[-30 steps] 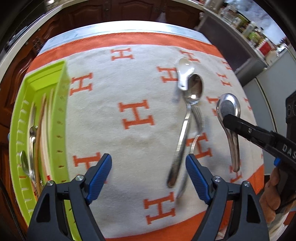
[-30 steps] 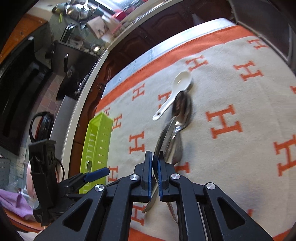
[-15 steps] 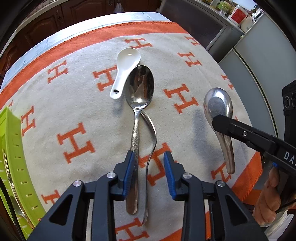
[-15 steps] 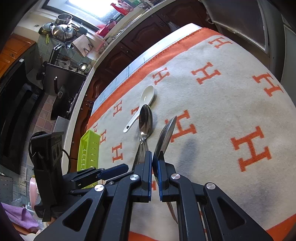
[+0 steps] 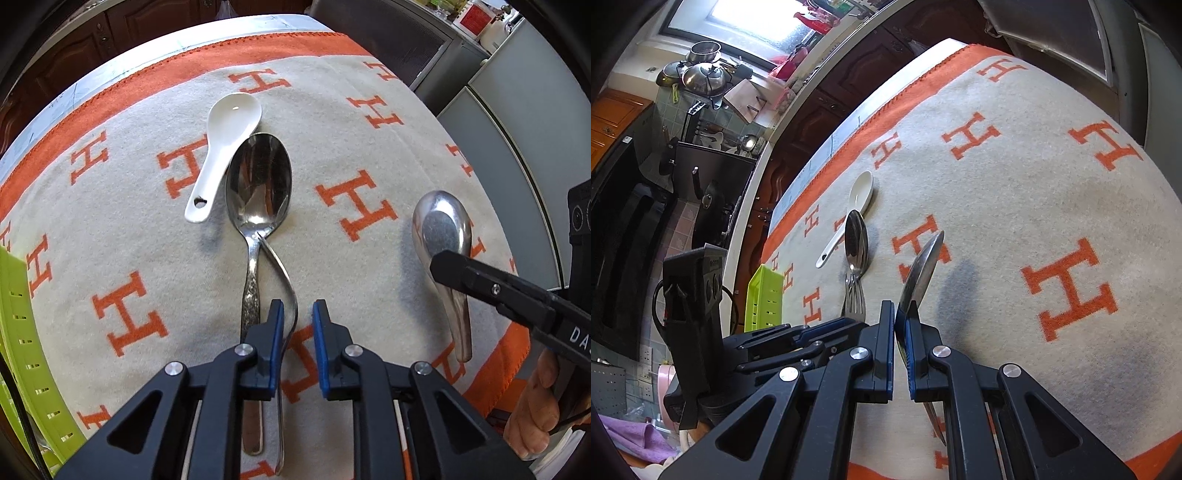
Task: Organize utensils
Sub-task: 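Grasp the metal fork with the left tool while the right tool holds the spoon, then carry the fork and spoon into the green tray and open both tools, then lift both open tools away from the tray toward the remaining spoons, then lower the right tool onto the metal spoon handle and grasp it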
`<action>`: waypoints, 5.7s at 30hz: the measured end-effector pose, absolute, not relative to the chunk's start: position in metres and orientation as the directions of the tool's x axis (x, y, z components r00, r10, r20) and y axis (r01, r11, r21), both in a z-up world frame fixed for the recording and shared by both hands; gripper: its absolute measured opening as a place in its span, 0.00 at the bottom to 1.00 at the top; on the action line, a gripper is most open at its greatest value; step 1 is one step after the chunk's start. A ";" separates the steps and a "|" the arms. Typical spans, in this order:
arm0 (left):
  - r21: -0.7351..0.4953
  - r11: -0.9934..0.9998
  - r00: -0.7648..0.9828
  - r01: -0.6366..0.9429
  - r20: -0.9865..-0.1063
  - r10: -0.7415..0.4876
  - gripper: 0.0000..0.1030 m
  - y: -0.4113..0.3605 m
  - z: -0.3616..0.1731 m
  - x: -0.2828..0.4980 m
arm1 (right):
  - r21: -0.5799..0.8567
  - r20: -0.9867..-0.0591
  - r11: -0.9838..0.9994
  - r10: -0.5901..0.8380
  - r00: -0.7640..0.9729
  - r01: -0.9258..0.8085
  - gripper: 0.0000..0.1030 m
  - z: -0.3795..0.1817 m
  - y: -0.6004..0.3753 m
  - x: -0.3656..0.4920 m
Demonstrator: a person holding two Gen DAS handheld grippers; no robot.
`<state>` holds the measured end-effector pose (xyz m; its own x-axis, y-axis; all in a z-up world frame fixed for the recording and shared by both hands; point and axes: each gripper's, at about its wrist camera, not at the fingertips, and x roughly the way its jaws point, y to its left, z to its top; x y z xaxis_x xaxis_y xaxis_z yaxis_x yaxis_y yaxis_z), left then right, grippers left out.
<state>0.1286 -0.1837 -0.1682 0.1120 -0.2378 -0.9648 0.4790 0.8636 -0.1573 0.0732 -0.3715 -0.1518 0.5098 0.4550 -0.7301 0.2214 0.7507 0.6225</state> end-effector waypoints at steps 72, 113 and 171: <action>-0.178 0.978 0.440 -0.110 -0.891 -0.113 0.31 0.159 -0.085 0.063 | 0.651 -0.751 0.758 0.637 0.174 0.033 0.07 -0.153 -0.013 0.177; -0.117 0.991 0.432 -0.063 -0.898 -0.079 0.44 0.114 -0.079 0.046 | 0.452 -0.848 0.892 0.434 0.303 -0.013 0.20 -0.099 -0.134 0.102; -0.236 0.945 0.242 0.228 -0.926 -0.290 0.53 -0.067 -0.129 0.117 | 0.662 -0.741 0.713 0.573 0.352 0.232 0.16 -0.194 -0.304 0.161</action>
